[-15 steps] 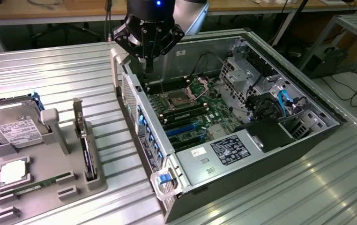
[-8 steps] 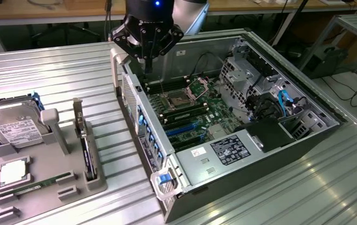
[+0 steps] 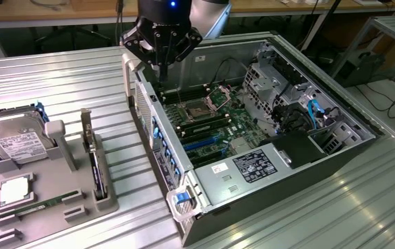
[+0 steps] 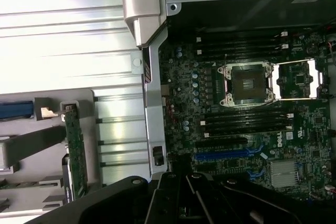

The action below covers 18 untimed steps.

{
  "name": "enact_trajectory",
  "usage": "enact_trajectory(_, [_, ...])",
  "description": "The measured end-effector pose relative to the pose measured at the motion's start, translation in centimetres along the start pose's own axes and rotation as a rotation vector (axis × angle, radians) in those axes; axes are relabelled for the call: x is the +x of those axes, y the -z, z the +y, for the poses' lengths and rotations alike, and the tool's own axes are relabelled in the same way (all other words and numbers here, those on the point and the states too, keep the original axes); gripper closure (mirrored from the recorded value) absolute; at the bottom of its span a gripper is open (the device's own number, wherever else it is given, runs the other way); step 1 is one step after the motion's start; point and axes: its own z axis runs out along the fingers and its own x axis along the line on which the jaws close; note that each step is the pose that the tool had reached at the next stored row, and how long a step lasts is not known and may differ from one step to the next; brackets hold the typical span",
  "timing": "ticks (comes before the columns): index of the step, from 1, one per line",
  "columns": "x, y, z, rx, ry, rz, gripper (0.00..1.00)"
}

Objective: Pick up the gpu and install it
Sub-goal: 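Reach for the gpu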

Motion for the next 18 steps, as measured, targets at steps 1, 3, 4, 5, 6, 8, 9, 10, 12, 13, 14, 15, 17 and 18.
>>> enact_trajectory(1, [0.01, 0.00, -0.01, 0.0000, 0.000, 0.0000, 0.89])
enact_trajectory(3, [0.04, 0.00, -0.02, 0.0000, 0.000, 0.0000, 0.89])
enact_trajectory(4, [0.06, 0.00, -0.04, 0.0000, 0.000, 0.0000, 0.89])
enact_trajectory(5, [0.08, 0.00, -0.05, 0.0000, 0.000, 0.0000, 0.89])
enact_trajectory(6, [0.10, 0.01, -0.06, 0.0000, 0.000, 0.0000, 0.89])
enact_trajectory(8, [0.13, 0.01, -0.08, 0.0000, 0.000, 0.0000, 0.89])
enact_trajectory(9, [0.15, 0.01, -0.09, 0.0000, 0.000, 0.0000, 0.89])
enact_trajectory(10, [0.17, 0.01, -0.09, 0.0000, 0.000, 0.0000, 0.89])
enact_trajectory(12, [0.22, 0.01, -0.11, 0.0000, 0.000, 0.0000, 0.89])
enact_trajectory(13, [0.24, 0.01, -0.11, 0.0000, 0.000, 0.0000, 0.89])
enact_trajectory(14, [0.26, 0.01, -0.12, 0.0000, 0.000, 0.0000, 0.89])
enact_trajectory(15, [0.28, 0.01, -0.13, 0.0000, 0.000, 0.0000, 0.89])
enact_trajectory(17, [0.31, 0.02, -0.15, 0.0000, 0.000, 0.0000, 0.89])
enact_trajectory(18, [0.33, 0.02, -0.16, 0.0000, 0.000, 0.0000, 0.89])
